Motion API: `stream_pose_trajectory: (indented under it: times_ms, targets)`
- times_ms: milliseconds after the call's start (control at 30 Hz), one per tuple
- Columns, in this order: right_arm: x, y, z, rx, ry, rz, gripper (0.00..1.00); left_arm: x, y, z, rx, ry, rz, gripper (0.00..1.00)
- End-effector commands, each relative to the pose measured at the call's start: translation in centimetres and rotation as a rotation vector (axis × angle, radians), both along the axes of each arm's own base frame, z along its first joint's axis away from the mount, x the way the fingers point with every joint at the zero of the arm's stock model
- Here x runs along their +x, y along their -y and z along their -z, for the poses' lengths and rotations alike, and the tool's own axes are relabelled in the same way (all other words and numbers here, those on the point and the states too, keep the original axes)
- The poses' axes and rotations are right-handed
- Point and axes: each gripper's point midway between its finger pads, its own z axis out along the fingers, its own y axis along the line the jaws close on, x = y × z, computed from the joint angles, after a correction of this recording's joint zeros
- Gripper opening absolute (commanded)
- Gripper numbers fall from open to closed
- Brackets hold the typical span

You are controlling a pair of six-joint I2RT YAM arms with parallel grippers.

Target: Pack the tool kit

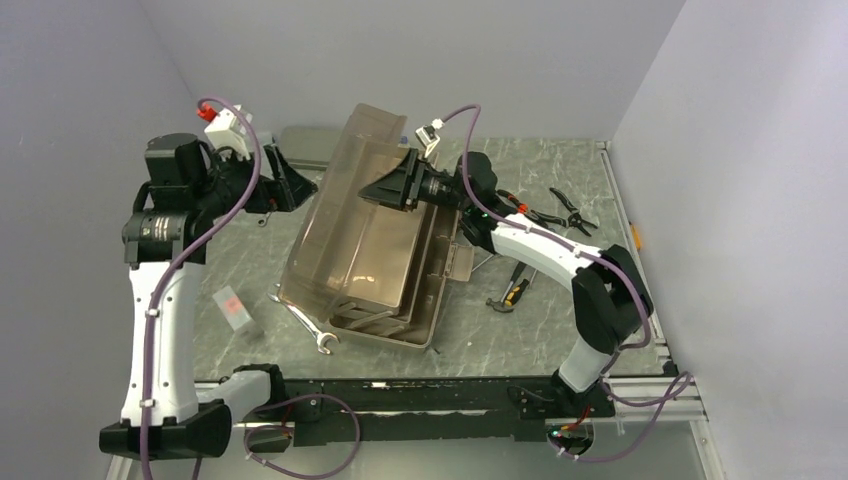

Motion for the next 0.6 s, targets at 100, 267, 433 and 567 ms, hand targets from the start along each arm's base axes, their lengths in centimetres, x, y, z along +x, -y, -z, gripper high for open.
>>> stream_pose_trajectory:
  times_ms: [100,267,433,567]
  targets:
    - [0.1,-2.1,-4.0,0.099,0.085,-0.035,0.59,0.8,0.4,3.6,0.066,-0.153,0.052,0.95]
    - [0.4,-3.1,-4.2,0.101,0.082,-0.047,0.59,0.9,1.1,5.0,-0.070,-0.226,0.099,0.96]
    - [0.5,-4.0,-4.1,0.096,0.078,-0.057,0.59,1.3,-0.1,5.1,-0.066,-0.236,0.060,0.95]
    - [0.5,-5.2,-4.1,0.088,0.077,-0.074,0.63,1.4,-1.5,5.1,-0.093,-0.244,-0.002,0.95]
